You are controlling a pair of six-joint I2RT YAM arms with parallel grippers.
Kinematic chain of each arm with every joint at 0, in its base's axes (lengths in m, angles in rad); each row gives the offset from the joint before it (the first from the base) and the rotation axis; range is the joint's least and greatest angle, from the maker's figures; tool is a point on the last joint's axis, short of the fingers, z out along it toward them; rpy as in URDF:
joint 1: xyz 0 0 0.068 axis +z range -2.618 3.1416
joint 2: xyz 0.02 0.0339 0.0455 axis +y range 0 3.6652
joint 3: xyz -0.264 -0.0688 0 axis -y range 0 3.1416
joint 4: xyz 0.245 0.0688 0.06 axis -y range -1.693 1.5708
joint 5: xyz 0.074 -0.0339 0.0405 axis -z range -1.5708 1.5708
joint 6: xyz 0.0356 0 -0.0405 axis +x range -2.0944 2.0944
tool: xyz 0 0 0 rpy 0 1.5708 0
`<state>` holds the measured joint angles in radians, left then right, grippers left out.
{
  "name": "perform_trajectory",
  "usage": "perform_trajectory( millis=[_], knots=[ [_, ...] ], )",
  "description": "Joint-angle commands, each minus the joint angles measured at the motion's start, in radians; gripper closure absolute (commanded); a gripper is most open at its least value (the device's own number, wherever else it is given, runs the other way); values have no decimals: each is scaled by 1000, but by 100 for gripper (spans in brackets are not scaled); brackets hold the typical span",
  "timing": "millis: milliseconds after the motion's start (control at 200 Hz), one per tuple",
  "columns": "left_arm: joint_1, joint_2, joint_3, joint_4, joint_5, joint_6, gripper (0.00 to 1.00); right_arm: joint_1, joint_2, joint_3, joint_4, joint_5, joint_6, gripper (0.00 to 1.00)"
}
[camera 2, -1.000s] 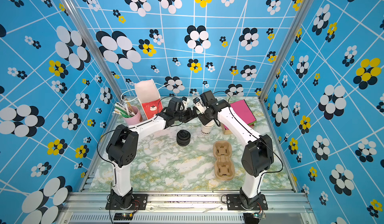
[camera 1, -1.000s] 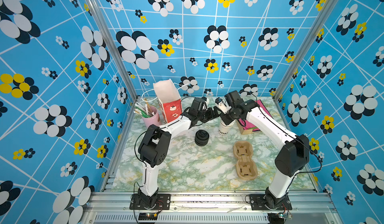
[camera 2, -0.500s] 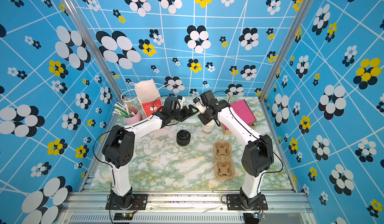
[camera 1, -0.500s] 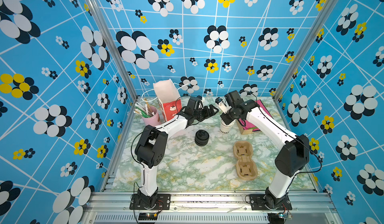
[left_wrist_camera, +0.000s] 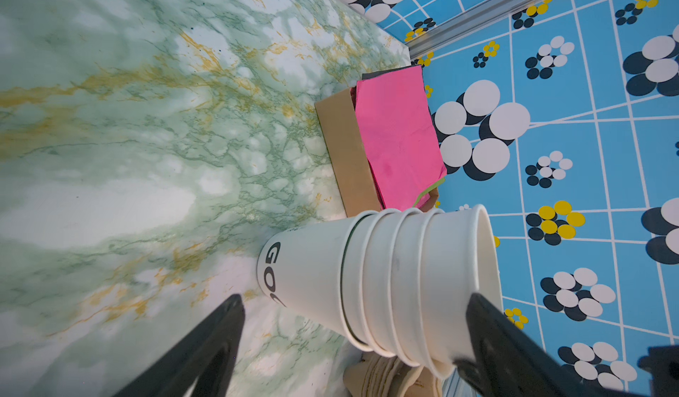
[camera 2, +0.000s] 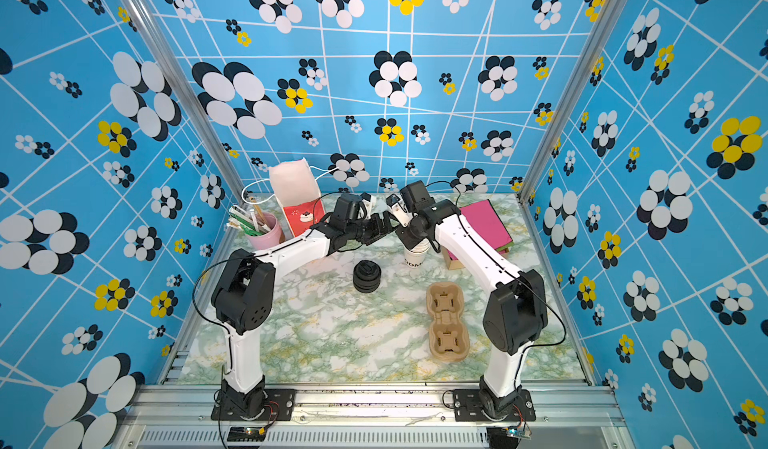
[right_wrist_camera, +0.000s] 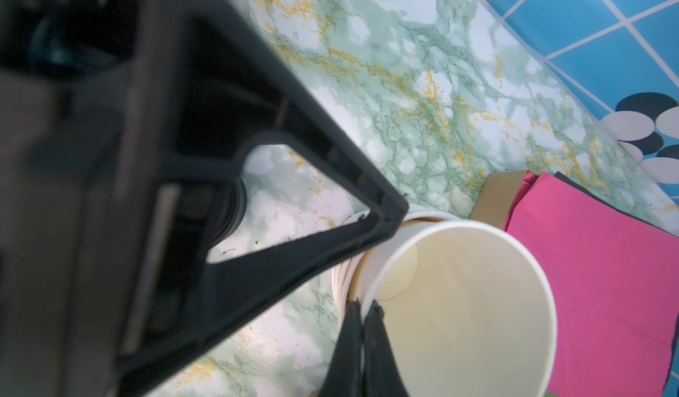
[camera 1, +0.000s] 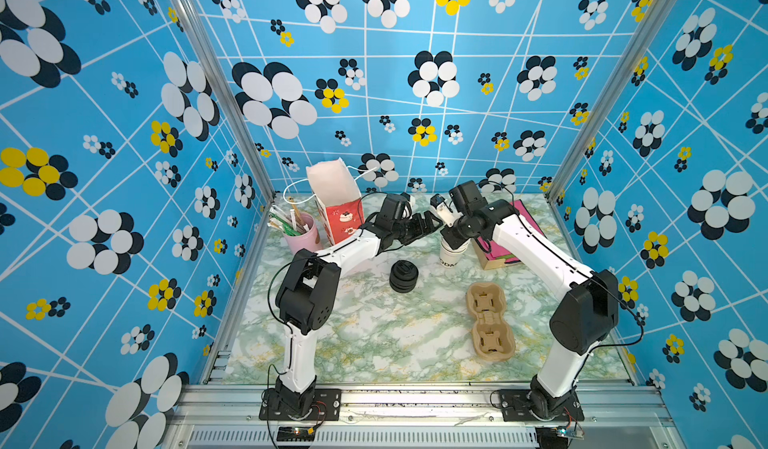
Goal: Pack the takeout coffee
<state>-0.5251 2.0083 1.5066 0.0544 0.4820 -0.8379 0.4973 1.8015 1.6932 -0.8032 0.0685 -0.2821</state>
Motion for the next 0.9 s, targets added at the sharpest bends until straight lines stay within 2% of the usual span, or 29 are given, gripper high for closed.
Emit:
perform_trajectory(
  millis=[0, 435, 705, 899],
  knots=[
    [-3, -4, 29, -35, -12, 27, 5, 6, -7, 28, 1, 22, -21, 100],
    [17, -152, -24, -101, -102, 122, 4, 6, -60, 86, -30, 37, -37, 100],
    [22, -319, -99, -158, -160, 199, 2, 6, -114, 137, -60, 57, -44, 100],
    [25, -463, -193, -231, -205, 273, 1, 22, -188, 192, -120, 27, -42, 100]
  ],
)
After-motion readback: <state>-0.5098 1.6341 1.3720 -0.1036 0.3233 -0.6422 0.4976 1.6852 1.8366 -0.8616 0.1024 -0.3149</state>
